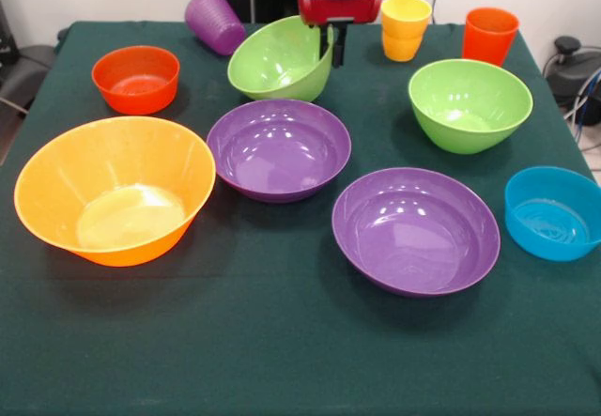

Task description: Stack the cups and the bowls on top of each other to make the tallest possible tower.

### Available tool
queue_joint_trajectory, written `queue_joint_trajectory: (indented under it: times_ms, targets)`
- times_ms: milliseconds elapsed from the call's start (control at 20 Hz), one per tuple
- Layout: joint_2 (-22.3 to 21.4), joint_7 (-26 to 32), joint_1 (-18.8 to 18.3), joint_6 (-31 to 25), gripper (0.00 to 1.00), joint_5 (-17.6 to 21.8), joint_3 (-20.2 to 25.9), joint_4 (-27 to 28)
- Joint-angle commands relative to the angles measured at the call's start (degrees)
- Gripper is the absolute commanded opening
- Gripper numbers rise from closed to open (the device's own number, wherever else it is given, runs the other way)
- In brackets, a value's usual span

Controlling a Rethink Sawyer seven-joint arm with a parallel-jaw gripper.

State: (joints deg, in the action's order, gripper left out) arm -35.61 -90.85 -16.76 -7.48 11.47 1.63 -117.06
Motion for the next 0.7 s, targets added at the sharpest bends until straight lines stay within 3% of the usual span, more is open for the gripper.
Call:
queue_joint_trajectory:
  times_ms: [50,700]
  targets:
    - [-5.1,-6.4,1.8,-9.3,0.0,-2.9,5.8,1.9]
    - [-11.7,-5.5,0.5,-17.8,0.0,-4.9,7.4,0.9]
